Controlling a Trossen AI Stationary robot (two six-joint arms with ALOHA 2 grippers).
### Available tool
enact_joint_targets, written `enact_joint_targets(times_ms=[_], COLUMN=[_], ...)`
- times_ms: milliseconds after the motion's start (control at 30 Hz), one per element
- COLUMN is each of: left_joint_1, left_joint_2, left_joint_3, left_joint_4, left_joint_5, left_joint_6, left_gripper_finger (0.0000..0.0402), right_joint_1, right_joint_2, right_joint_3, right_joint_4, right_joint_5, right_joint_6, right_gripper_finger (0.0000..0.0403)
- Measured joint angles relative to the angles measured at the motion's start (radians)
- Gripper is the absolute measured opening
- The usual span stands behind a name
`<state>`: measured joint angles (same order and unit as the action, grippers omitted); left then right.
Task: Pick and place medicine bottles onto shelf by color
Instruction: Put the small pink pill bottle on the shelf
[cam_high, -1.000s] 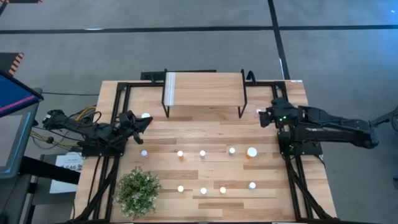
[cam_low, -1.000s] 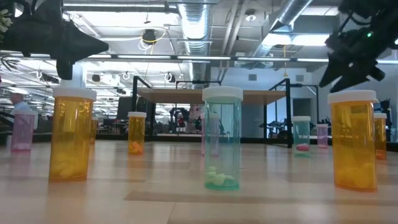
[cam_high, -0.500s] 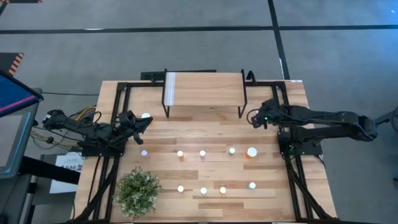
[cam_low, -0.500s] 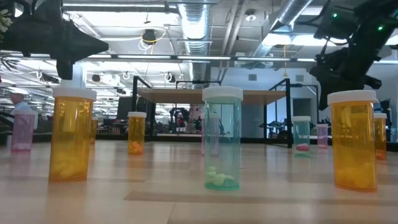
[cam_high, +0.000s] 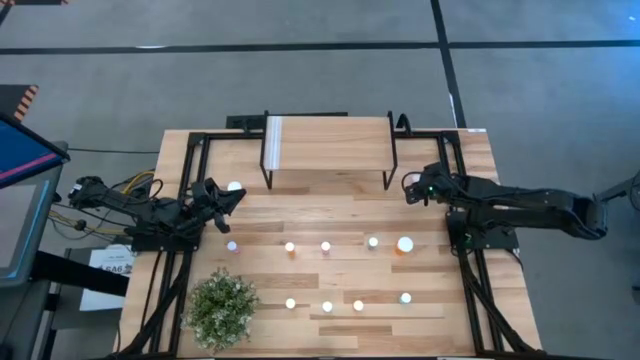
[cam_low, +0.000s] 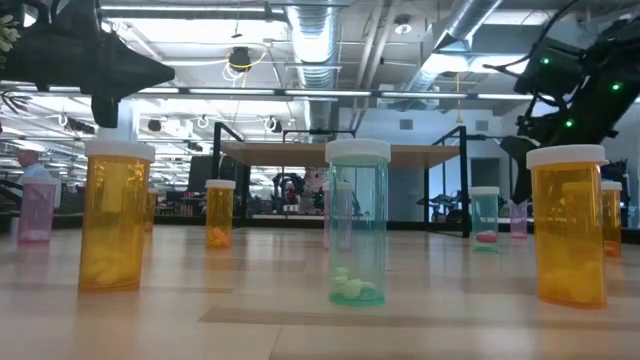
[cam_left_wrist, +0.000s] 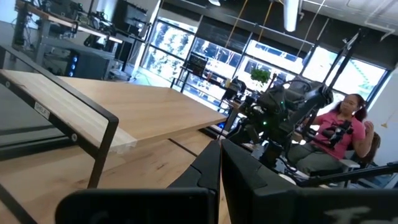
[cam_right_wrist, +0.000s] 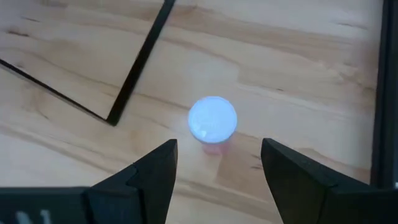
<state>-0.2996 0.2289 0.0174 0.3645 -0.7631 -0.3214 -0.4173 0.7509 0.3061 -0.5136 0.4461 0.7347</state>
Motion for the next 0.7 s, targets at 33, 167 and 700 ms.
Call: enact_joint_targets(times_ms=[33,167,700], left_joint_1=[0.000,0.000,0.000], left_joint_2=[0.000,0.000,0.000], left_joint_3=[0.000,0.000,0.000], left_joint_4=[0.000,0.000,0.000], left_joint_5=[0.000,-0.001,-0.002], left_joint_6=[0.000,0.000,0.000], left_gripper_finger=[0.0000,0.0000,0.0000], right_joint_1=[-0.005,-0.020,-0.044], right_joint_2=[0.000,0.001,0.016], right_joint_3=[0.000,0.000,0.000], right_joint_4=[0.005,0.048,0.078], right_joint_5=[-0.001,-0.003,-0.026], right_joint_6=[-0.009,-0.046,-0.070], right_gripper_finger=[0.0255,0.0255,0.0154])
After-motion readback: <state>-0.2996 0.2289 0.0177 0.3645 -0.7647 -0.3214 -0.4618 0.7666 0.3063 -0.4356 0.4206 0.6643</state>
